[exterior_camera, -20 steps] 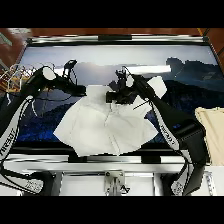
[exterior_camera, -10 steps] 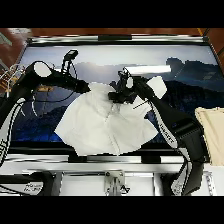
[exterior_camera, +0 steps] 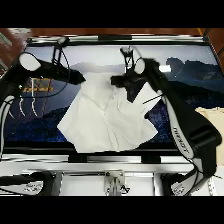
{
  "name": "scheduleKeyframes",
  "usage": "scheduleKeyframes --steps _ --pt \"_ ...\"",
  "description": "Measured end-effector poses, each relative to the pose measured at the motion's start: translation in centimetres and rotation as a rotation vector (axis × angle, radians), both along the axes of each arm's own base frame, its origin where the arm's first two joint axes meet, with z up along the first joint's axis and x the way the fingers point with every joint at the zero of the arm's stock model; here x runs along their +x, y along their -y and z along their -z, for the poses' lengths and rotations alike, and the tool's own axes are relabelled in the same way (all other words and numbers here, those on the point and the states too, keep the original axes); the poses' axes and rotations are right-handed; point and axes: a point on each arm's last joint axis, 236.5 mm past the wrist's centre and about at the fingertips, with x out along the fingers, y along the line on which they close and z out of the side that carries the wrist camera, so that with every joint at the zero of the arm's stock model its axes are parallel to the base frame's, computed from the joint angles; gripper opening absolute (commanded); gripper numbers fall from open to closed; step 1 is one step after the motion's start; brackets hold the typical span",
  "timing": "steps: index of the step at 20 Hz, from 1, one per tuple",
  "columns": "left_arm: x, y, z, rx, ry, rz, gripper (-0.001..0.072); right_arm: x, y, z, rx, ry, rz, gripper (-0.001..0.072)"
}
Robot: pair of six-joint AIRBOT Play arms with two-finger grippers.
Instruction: Fold the shirts.
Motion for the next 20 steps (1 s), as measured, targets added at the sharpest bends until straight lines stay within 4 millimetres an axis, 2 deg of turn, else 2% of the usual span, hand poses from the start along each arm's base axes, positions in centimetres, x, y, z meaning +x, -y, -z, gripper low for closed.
scheduleKeyframes --steps 1,2,4,5,7,8,9,10,11,12,13,17,20 --pt "0.4 -0.2 -3.0 -0.013 0.068 -0.004 0.005 0.1 0.6 -4.0 0.014 0.08 -0.013 0.0087" --pt "0.7 -0.4 -6.9 -0.03 0.153 -0.008 0.0051 0.0 1.4 -7.8 0.029 0.157 -0.019 0.0087" --pt "-0.1 -0.7 -15.6 -0.077 0.339 -0.01 0.0051 -1.3 3.0 -15.9 0.062 0.316 -0.023 0.0087" --pt "-1.2 -0.8 -19.7 -0.106 0.427 -0.008 0.0051 -2.5 3.8 -19.9 0.079 0.398 -0.023 0.0087" --pt "-4.5 -1.2 -27.3 -0.168 0.589 -0.008 0.0051 -5.5 4.9 -26.4 0.121 0.525 -0.027 0.0087" --pt "-6.2 -1.6 -29.7 -0.188 0.644 -0.01 0.0051 -7.2 5.3 -28.7 0.142 0.562 -0.035 0.0087" --pt "-7.7 -1.9 -31.1 -0.197 0.675 -0.01 0.005 -9.0 5.7 -30.4 0.161 0.583 -0.044 0.0088" --pt "-9.1 -2.2 -31.6 -0.205 0.674 -0.012 0.0049 -10.6 5.8 -31.2 0.174 0.575 -0.056 0.0088" --pt "-10.1 -2.2 -31.0 -0.202 0.638 -0.009 0.0049 -12.2 5.9 -31.3 0.181 0.542 -0.071 0.0087" --pt "-10.8 -2.3 -29.6 -0.189 0.58 -0.005 0.0049 -13.5 5.9 -30.4 0.177 0.482 -0.086 0.0088" --pt "-11.2 -2.3 -27.3 -0.164 0.494 -0.001 0.0049 -14.5 5.9 -29.0 0.166 0.408 -0.096 0.0088" --pt "-11.1 -3.3 -16.2 -0.048 0.173 -0.031 0.0049 -16.9 6.1 -20.3 0.077 0.043 -0.104 0.0087" --pt "-11.1 -3.9 -7.7 0.018 -0.02 -0.059 0.0049 -19.0 5.2 -13.5 -0.012 -0.179 -0.135 0.0087"
